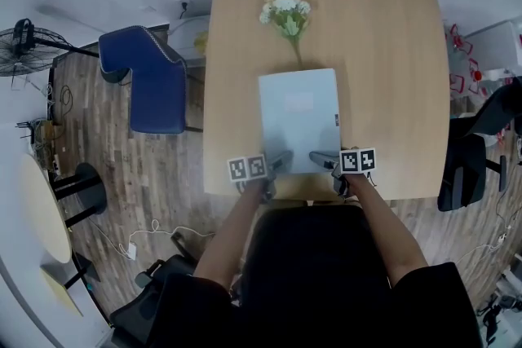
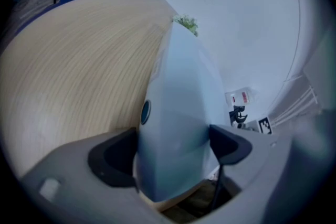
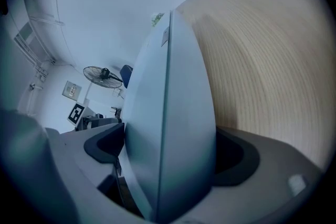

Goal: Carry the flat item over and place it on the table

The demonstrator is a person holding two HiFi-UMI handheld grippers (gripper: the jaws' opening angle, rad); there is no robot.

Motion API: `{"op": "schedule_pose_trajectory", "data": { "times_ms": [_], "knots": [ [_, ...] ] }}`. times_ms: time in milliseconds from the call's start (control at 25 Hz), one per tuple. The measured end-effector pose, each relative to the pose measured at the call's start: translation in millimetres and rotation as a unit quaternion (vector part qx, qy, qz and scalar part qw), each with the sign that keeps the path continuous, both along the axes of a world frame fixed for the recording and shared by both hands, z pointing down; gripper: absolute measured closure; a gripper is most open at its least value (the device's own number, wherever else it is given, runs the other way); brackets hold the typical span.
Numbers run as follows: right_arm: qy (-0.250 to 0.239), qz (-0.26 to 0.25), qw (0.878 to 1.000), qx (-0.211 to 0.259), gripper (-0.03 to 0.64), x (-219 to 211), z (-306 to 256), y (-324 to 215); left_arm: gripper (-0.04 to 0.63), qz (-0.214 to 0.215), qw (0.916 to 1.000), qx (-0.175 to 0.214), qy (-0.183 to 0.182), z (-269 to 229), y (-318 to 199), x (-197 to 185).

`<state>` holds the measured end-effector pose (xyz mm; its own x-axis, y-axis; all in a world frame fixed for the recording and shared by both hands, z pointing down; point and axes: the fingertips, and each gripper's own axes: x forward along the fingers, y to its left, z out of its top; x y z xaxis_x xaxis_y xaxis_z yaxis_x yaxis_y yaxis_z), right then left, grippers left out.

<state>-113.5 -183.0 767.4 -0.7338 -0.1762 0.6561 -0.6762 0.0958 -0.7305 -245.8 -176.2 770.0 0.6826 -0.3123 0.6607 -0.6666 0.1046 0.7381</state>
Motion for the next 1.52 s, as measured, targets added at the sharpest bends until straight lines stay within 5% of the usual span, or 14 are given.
{"op": "schedule_pose_trajectory", "data": {
  "times_ms": [280,720,920,1280,1520],
  "knots": [
    [0.017,0.048,0.999,-0.005,0.098,12.4,0.6,-0.3,0.164,-0.001,0.9997,0.014,-0.021,0.3,2.8,-2.6],
    [0.03,0.07,0.997,0.012,0.222,28.0,0.8,-8.3,0.173,0.0,0.9996,0.017,-0.024,-1.7,2.1,-2.6],
    [0.03,0.072,0.997,0.012,0.221,27.7,2.1,-7.9,0.181,-0.013,0.9986,0.028,-0.043,-5.8,0.8,-5.2],
    [0.027,0.065,0.997,0.013,0.22,27.0,0.4,-6.1,0.183,-0.013,0.996,0.063,-0.062,-17.7,-2.6,-9.5],
    [0.011,0.091,0.994,0.053,0.236,53.3,-37.2,-7.3,0.181,-0.03,0.9911,0.103,-0.079,-52.8,-9.5,-21.5]
  ]
}}
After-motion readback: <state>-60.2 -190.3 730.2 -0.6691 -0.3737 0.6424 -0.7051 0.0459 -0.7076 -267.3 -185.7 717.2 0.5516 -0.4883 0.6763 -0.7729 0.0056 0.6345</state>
